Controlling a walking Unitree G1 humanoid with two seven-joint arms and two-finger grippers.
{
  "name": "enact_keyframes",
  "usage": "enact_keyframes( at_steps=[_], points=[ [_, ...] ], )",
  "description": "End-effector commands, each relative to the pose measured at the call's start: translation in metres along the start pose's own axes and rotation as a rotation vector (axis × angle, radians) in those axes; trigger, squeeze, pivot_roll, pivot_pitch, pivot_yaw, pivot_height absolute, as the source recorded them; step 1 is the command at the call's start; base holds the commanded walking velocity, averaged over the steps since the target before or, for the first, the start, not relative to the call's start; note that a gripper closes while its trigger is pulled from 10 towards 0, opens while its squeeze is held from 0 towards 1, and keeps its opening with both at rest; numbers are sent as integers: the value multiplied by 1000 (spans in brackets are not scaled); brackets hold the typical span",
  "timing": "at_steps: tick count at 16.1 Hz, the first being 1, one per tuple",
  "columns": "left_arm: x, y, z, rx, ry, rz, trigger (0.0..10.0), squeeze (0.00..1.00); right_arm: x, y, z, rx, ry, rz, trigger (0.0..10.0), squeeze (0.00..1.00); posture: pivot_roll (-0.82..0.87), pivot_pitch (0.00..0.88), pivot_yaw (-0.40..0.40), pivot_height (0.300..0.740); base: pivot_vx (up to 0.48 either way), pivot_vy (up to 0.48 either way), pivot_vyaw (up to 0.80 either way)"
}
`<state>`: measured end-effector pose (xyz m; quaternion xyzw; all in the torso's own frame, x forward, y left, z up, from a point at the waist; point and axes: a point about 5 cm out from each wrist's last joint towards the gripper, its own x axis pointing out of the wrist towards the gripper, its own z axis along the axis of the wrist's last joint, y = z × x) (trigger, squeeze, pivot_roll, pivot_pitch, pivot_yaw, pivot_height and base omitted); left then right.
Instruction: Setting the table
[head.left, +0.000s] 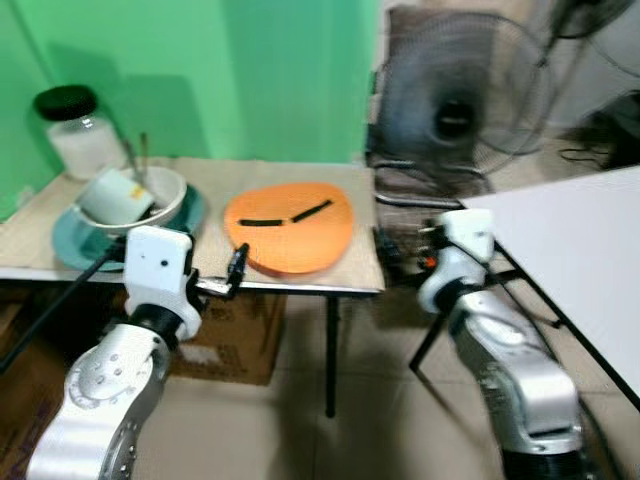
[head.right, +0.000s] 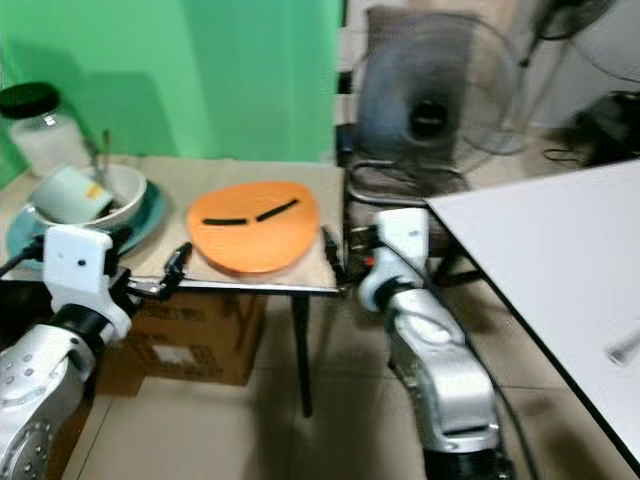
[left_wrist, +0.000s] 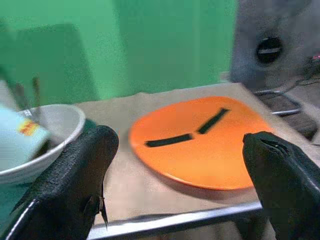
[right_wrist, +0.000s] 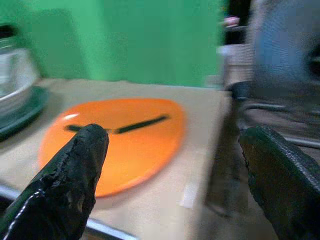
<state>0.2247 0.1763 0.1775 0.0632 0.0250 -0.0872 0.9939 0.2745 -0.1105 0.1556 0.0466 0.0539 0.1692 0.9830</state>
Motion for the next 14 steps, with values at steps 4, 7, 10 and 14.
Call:
enact_keyframes(
  at_steps=[4,7,10,14],
  points=[
    [1,-2,0,2,-2,-9,10000,0,0,-5,0,-11,6,-14,10000,0,27,0,15,740,280,0,0],
    [0,-1,0,3,0,-9,10000,0,1,-4,0,-11,9,-13,10000,0,29,0,14,740,280,0,0],
    [1,0,0,9,1,-11,10000,0,1,-4,-1,-3,10,-15,10000,0,34,0,21,740,280,0,0],
    [2,1,1,11,4,-17,10000,0,3,-4,-2,7,11,-28,10000,0,30,0,33,740,279,0,0]
  ],
)
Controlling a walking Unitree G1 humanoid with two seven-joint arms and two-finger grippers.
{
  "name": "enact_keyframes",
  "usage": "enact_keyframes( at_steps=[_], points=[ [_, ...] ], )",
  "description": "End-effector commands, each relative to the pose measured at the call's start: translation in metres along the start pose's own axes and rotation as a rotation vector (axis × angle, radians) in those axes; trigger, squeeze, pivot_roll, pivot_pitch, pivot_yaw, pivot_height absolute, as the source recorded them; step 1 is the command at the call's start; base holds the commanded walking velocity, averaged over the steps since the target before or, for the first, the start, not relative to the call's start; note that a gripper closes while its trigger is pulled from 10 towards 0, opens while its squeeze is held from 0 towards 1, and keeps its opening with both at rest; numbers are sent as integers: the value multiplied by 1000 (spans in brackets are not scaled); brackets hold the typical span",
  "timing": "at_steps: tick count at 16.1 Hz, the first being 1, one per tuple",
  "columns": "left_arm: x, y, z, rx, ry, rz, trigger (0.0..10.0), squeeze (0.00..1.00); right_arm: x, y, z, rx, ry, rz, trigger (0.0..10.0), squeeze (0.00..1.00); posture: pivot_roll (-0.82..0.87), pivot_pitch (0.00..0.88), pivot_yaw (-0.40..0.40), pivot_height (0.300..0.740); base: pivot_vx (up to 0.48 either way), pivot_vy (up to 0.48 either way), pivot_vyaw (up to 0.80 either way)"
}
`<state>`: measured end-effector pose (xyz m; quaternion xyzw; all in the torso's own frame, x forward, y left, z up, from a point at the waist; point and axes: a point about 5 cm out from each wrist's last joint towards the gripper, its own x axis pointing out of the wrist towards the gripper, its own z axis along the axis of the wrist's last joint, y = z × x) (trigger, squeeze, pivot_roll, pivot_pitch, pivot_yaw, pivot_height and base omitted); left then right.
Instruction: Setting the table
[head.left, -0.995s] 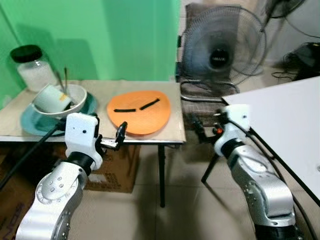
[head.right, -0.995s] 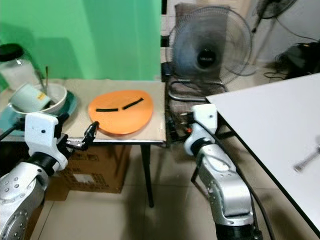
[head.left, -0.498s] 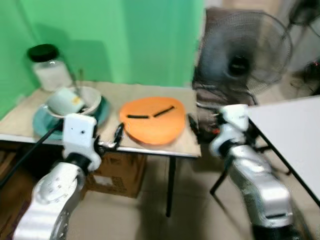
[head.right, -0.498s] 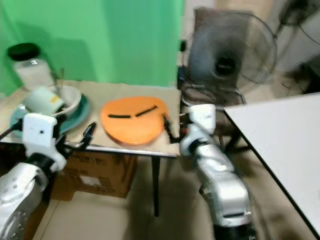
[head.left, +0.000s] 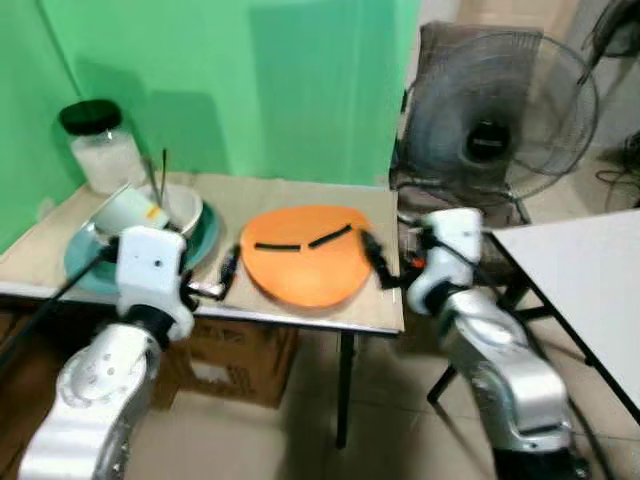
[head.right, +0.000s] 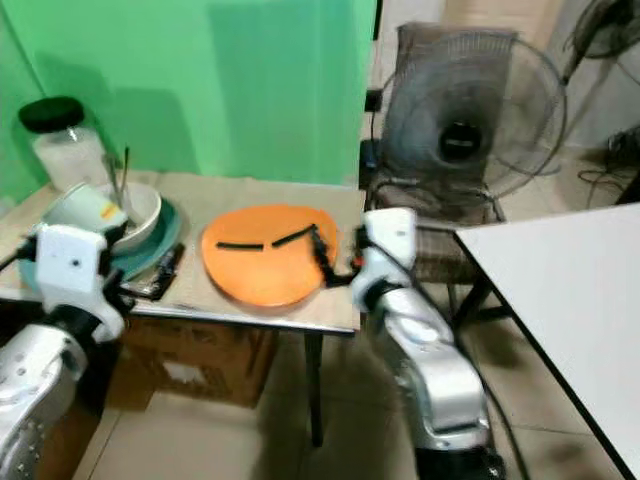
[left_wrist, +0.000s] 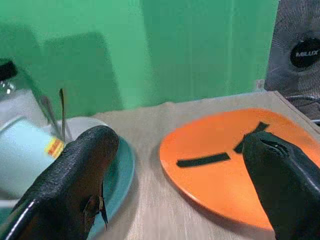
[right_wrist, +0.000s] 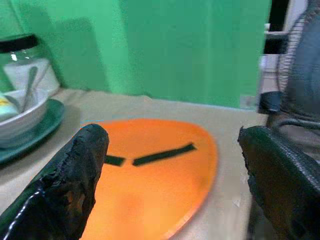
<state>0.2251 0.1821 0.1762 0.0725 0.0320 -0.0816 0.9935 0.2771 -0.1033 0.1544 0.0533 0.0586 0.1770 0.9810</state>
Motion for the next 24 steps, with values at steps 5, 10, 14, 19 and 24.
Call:
enact_keyframes(
  at_steps=[5,10,14,19,24],
  points=[
    [8,-5,0,2,-5,-48,10000,0,0,-14,-1,2,-2,-60,10000,0,21,0,52,740,281,0,0],
    [12,-5,-2,10,-2,-65,10000,0,2,-15,0,3,-9,-67,10000,0,13,0,66,740,280,0,0],
    [15,-3,-5,14,4,-72,10000,0,3,-16,0,0,-11,-66,10000,0,12,0,64,740,278,0,0],
    [27,0,-21,47,60,-97,10000,0,8,-9,-6,7,36,47,10000,0,11,0,57,740,160,0,0],
    [37,0,-57,122,157,-190,10000,0,14,-17,-7,8,34,33,10000,0,-7,0,56,740,0,0,0]
  ],
)
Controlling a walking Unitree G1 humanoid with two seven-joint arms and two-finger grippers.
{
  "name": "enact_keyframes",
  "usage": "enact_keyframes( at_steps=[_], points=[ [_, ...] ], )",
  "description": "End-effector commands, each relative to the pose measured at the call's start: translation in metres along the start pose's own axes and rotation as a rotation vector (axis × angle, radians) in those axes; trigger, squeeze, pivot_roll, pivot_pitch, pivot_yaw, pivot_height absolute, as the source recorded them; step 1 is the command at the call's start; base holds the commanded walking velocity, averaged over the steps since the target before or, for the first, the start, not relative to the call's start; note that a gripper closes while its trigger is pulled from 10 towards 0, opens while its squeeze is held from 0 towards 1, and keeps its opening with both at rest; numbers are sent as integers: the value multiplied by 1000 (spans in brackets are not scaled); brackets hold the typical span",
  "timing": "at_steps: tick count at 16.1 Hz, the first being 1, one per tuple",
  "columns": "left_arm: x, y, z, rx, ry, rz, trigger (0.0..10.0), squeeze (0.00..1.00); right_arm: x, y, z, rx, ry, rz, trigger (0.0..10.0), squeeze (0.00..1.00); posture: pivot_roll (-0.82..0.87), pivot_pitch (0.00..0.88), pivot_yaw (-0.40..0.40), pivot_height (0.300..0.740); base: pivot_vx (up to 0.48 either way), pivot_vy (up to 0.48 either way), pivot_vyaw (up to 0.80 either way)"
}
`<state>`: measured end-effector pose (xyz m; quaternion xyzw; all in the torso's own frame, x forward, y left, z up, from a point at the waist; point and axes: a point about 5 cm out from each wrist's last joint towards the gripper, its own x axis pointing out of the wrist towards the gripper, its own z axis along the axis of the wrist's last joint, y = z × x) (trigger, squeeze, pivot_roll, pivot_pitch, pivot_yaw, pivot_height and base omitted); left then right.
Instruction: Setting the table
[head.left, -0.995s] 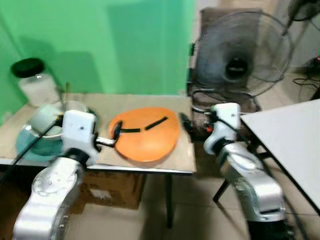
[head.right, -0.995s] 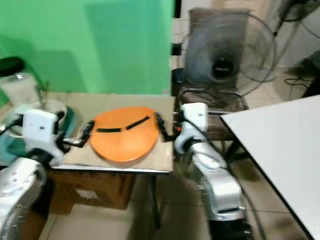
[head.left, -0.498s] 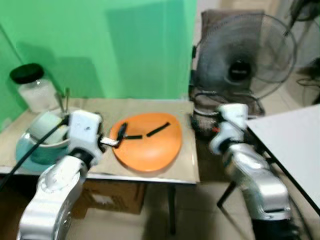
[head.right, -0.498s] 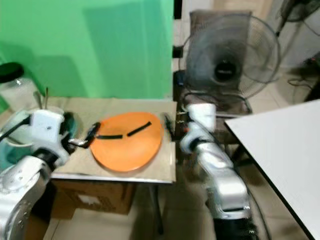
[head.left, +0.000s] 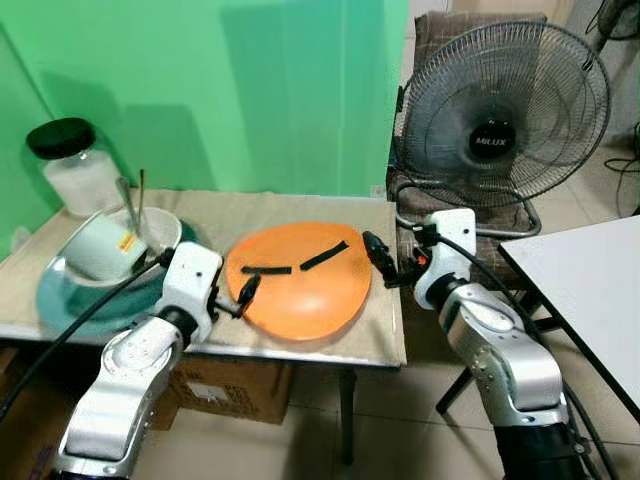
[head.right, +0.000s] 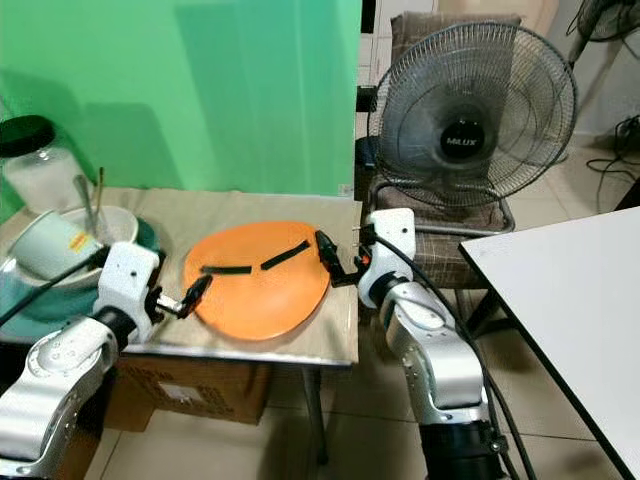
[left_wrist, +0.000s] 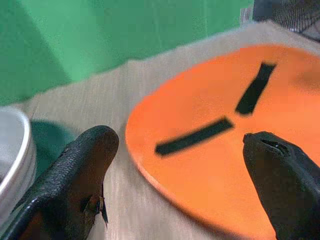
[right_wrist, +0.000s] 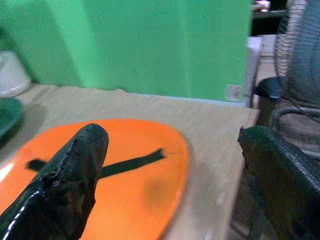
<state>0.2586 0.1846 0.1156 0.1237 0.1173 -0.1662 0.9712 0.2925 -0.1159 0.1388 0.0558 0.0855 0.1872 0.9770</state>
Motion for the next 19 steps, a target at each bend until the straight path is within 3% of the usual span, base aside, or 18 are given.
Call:
enact_keyframes(
  at_steps=[1,5,10,14,16,19],
  points=[
    [1,2,-2,32,3,-9,10000,0,3,1,5,-6,-17,18,10000,0,-7,0,56,740,0,0,0],
    [4,8,-15,41,31,-31,10000,0,2,-3,0,-32,23,83,10000,0,-17,0,39,740,0,0,0],
    [11,6,-50,52,128,-53,10000,0,7,-1,-7,-17,73,183,10000,0,-26,0,31,740,0,0,0],
    [9,6,-57,71,132,-70,10000,0,10,-3,-4,30,80,228,10000,0,-29,0,20,740,0,0,0],
    [12,6,-51,58,101,-62,10000,0,13,-3,-1,41,79,244,10000,0,-21,0,13,740,0,0,0],
    [12,7,-56,103,147,-87,10000,0,14,-1,-2,57,92,271,10000,0,-22,0,13,740,0,0,0]
  ],
)
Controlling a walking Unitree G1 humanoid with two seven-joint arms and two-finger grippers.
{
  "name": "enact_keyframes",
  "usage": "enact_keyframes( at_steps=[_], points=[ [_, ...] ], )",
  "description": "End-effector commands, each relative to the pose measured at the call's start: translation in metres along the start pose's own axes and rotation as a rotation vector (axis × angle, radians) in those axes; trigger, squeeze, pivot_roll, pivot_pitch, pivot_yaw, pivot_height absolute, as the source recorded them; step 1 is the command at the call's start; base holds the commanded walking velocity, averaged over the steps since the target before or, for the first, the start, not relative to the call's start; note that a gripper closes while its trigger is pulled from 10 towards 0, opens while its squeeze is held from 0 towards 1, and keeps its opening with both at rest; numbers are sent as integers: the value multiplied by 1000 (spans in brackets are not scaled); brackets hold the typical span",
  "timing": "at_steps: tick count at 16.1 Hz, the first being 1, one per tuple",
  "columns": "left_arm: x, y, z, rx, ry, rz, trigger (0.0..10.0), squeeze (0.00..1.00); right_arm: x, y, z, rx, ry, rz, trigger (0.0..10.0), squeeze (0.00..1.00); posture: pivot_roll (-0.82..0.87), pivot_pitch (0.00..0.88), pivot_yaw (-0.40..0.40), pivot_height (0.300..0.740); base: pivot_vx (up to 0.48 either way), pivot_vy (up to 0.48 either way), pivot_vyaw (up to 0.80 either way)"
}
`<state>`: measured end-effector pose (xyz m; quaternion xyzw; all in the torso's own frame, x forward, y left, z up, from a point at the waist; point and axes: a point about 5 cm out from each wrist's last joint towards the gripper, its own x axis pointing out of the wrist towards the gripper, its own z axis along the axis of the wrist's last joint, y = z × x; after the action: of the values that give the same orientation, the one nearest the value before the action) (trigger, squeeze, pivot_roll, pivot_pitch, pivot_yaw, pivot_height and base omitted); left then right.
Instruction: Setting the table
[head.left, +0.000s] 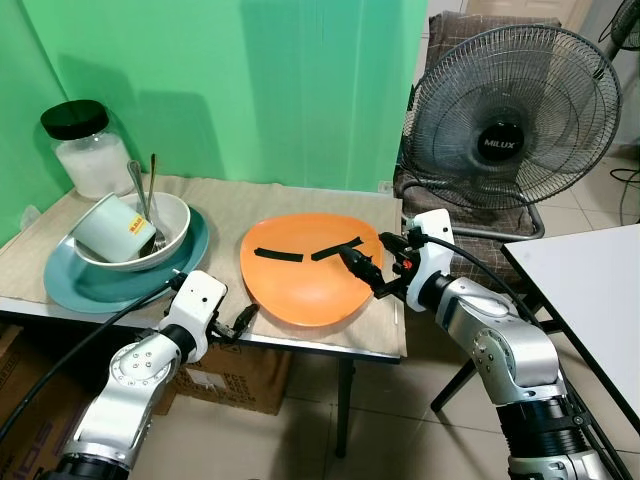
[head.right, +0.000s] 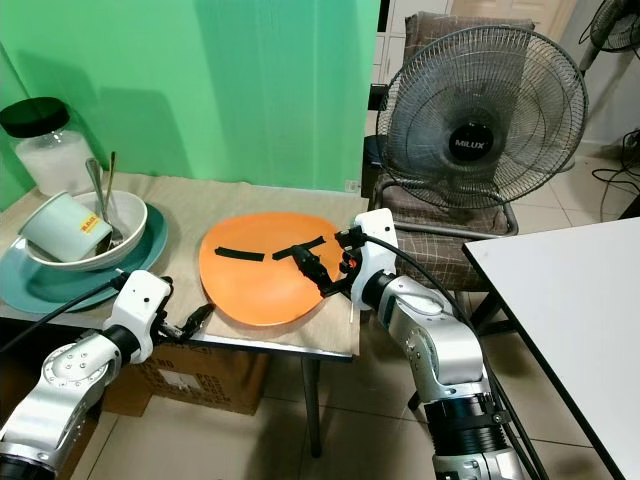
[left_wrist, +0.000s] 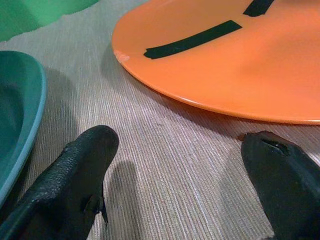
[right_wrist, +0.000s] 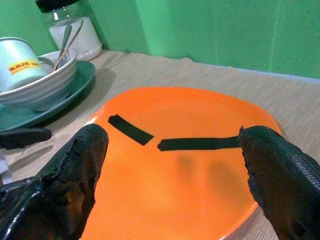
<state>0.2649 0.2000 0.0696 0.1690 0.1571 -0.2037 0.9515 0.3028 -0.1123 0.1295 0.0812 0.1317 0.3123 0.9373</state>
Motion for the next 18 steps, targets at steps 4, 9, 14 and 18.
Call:
enact_keyframes(
  at_steps=[4,9,14,18],
  points=[
    [-7,3,-3,-3,13,21,10000,0,3,-6,12,34,-24,1,10000,0,-25,0,15,740,0,0,0],
    [-23,26,36,27,-145,-36,10000,0,-2,-13,20,22,-42,24,10000,0,-26,0,11,740,0,0,0],
    [-8,38,63,18,-233,-51,10000,0,-8,-18,24,-18,-61,57,10000,0,-31,0,16,740,0,0,0],
    [26,24,40,-1,-142,-67,10000,0,-12,-19,24,-26,-64,77,10000,0,-51,0,30,740,0,0,0]
  ],
)
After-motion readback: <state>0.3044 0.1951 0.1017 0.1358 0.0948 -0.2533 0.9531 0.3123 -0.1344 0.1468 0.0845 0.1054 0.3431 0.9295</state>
